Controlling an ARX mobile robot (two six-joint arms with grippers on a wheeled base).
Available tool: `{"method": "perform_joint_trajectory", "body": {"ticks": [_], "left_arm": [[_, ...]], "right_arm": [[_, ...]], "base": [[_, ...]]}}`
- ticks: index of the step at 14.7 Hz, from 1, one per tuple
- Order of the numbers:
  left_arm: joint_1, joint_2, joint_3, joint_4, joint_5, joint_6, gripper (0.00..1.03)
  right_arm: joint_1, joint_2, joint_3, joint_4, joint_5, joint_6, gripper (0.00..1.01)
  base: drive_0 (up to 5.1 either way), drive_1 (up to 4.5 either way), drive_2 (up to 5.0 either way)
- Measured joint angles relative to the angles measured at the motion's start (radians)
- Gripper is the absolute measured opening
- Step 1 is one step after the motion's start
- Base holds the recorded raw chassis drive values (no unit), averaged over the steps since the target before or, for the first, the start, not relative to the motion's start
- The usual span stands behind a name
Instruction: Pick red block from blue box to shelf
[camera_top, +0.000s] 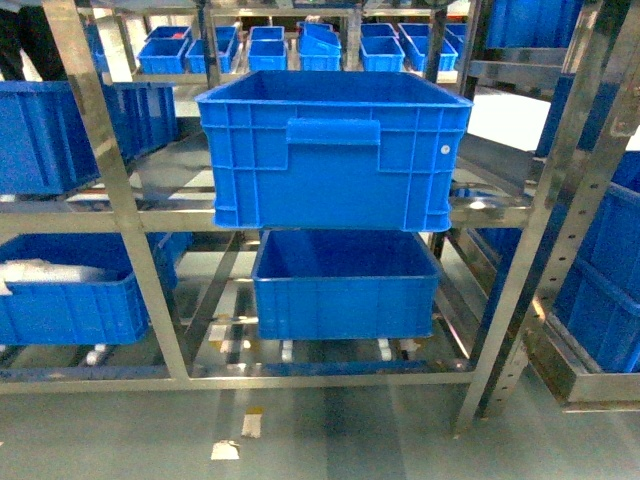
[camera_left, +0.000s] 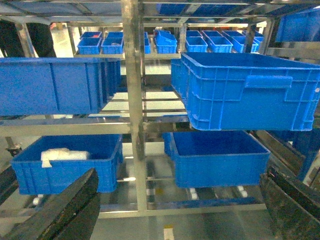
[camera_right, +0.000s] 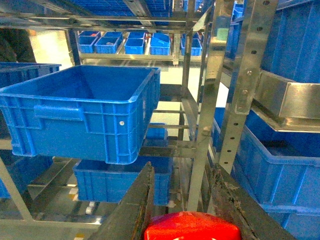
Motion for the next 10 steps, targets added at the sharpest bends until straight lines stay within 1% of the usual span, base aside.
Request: {"method": "perform_joint_trajectory", "body": {"ticks": [4,10], "left_arm": [[0.0,0.0,0.0,-0.002,0.0,0.0,0.98],[0.0,0.0,0.0,-0.001,0.0,0.0,0.98]], "right_arm": [[0.0,-0.006,0.0,0.003,0.0,0.0,0.28],[0.0,-0.006,0.0,0.005,0.0,0.0,0.28]], "base": [[0.0,0.0,0.0],[0.1,4.41,-4.3]]}}
